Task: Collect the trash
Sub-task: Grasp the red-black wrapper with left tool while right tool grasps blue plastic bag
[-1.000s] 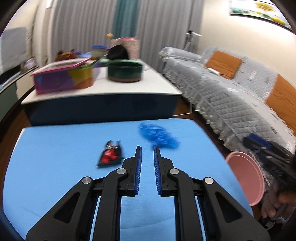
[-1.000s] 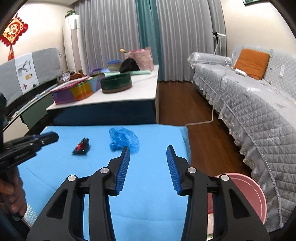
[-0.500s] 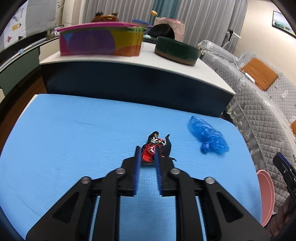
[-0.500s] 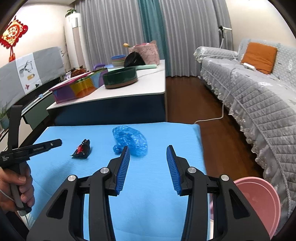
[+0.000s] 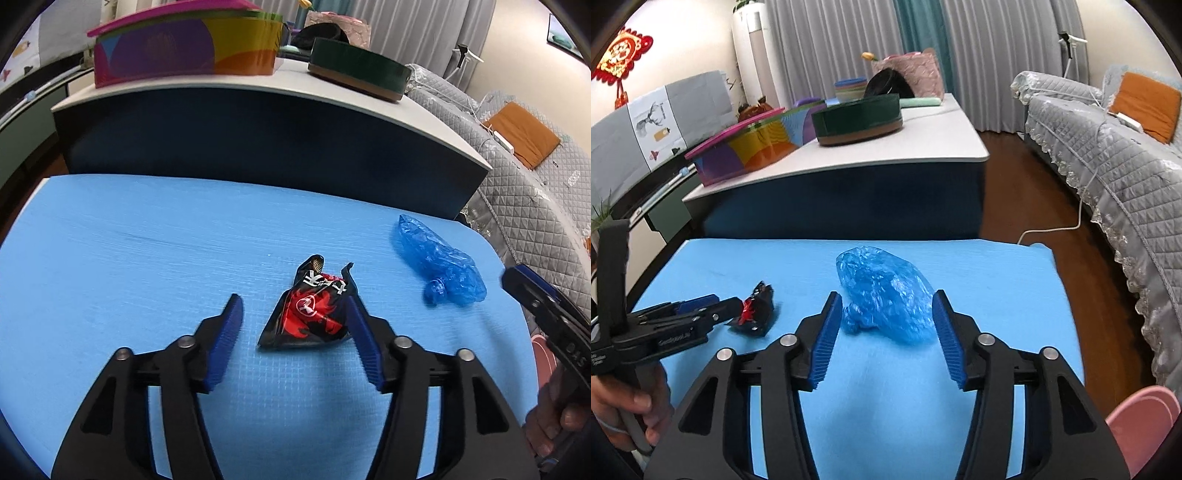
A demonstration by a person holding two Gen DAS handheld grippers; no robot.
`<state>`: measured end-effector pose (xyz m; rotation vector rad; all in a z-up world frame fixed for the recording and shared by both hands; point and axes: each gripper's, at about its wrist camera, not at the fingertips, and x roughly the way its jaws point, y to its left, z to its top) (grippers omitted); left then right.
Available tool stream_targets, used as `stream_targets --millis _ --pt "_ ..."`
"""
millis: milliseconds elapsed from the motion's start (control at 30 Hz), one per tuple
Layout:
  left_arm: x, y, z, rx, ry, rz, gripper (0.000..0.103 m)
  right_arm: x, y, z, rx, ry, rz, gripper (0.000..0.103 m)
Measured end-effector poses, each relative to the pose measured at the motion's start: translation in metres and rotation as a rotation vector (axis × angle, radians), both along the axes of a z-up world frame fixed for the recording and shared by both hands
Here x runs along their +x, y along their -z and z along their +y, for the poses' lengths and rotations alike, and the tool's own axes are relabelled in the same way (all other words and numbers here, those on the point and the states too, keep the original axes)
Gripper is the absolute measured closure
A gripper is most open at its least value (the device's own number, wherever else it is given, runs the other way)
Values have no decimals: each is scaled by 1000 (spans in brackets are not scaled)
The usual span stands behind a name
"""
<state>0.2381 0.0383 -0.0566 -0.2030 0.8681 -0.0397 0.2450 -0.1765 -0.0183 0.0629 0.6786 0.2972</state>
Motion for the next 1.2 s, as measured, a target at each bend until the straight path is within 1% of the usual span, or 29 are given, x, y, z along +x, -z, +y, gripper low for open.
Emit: stream_targets --millis 133,167,200,267,300,333,367,400,433,533,567,633,667,700,900,967,1033,1067,1100,1133,1167,1200 --pt "5 8 -4 -8 14 33 43 22 15 7 -25 -3 45 51" --pt "6 11 -6 3 18 44 43 26 19 8 -30 -5 54 51" --pt "6 12 -7 14 20 51 41 29 22 9 -34 -8 64 51" --pt "6 12 -8 17 16 51 41 33 29 9 -45 -15 85 55" --pt "6 12 -8 16 16 54 41 35 31 10 -50 -17 91 61" --pt "6 12 -9 13 19 58 42 36 34 9 -51 -21 102 69" --pt "6 12 -9 12 23 59 47 37 35 8 -44 -27 111 75" --pt "6 12 -11 12 29 58 52 38 36 7 -36 -33 121 87" --pt "5 10 -13 22 38 57 55 38 37 6 -29 -37 129 95" --pt "4 5 -19 56 53 53 66 36 31 5 -26 -37 121 100" --pt "3 3 -19 60 57 49 80 34 28 4 -25 -37 115 101" --pt "1 -2 -20 66 63 44 83 29 22 3 -24 -34 104 101" --pt "-1 -3 -20 70 64 41 98 27 19 2 -23 -34 99 101" --pt "-3 -6 -19 76 65 40 103 24 16 1 -21 -34 94 101" --pt "-17 -27 -17 68 66 2 103 1 -11 -8 -18 -17 60 102" --pt "-22 -33 -16 48 66 -13 103 -11 -24 -14 -15 -11 43 102" --pt "-26 -34 -12 5 54 -25 102 -24 -37 -20 -15 -4 26 102" --pt "-25 -32 -11 -9 49 -24 95 -31 -42 -23 -18 -2 19 102" --pt "-25 -30 -11 -12 49 -25 77 -38 -48 -26 -22 0 12 102" --pt "-23 -29 -14 -5 51 -31 68 -47 -55 -30 -25 4 4 102" --pt "-21 -27 -18 16 55 -48 56 -54 -61 -34 -23 7 -1 102" --pt "-19 -27 -22 28 58 -57 52 -60 -67 -39 -18 12 -6 102"
